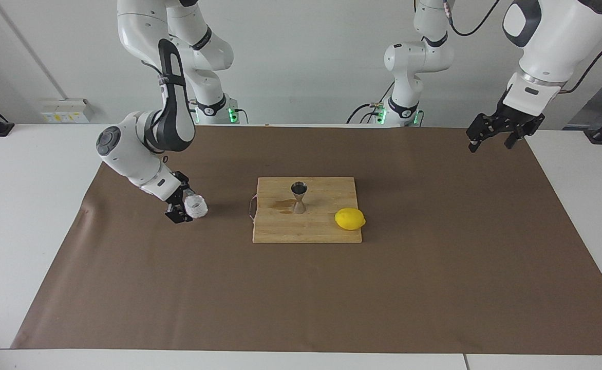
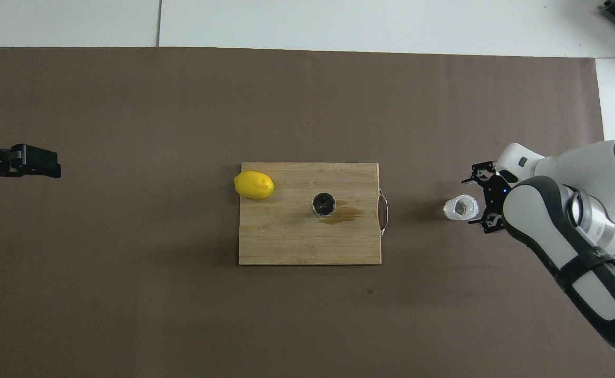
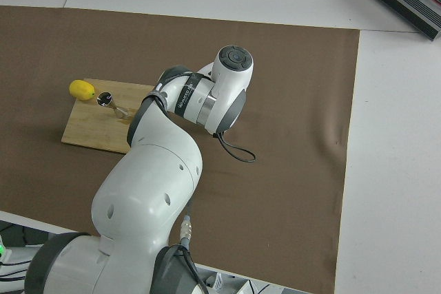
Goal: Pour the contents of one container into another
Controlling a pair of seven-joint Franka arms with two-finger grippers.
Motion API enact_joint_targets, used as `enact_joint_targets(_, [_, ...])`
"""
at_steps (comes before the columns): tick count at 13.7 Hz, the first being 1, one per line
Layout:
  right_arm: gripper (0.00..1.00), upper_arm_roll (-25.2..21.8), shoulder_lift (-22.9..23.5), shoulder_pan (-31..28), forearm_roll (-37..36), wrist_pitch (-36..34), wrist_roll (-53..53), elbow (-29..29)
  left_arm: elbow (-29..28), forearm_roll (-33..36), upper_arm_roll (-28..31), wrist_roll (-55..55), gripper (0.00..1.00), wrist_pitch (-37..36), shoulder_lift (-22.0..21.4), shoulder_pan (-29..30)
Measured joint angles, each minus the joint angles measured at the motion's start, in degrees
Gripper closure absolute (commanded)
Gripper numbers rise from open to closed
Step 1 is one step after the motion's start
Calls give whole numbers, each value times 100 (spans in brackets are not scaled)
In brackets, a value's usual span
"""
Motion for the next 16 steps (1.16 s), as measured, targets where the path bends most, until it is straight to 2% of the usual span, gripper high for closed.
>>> enact_joint_targets(4, [0, 0, -482, -22, 1, -116, 862, 42, 0, 0, 0, 0, 0, 0, 0, 0])
enact_joint_targets(7, [0, -1, -638, -23, -110, -378, 1881, 320, 0, 0, 0, 0, 0, 0, 0, 0])
enact_joint_targets(12, [0, 32, -851, 81, -897, -760, 4314, 1064, 0, 0, 0, 0, 0, 0, 0, 0])
enact_joint_targets(16, [0, 64, -866, 397, -1785, -1094, 7022, 1666, 0, 0, 0, 0, 0, 0, 0, 0])
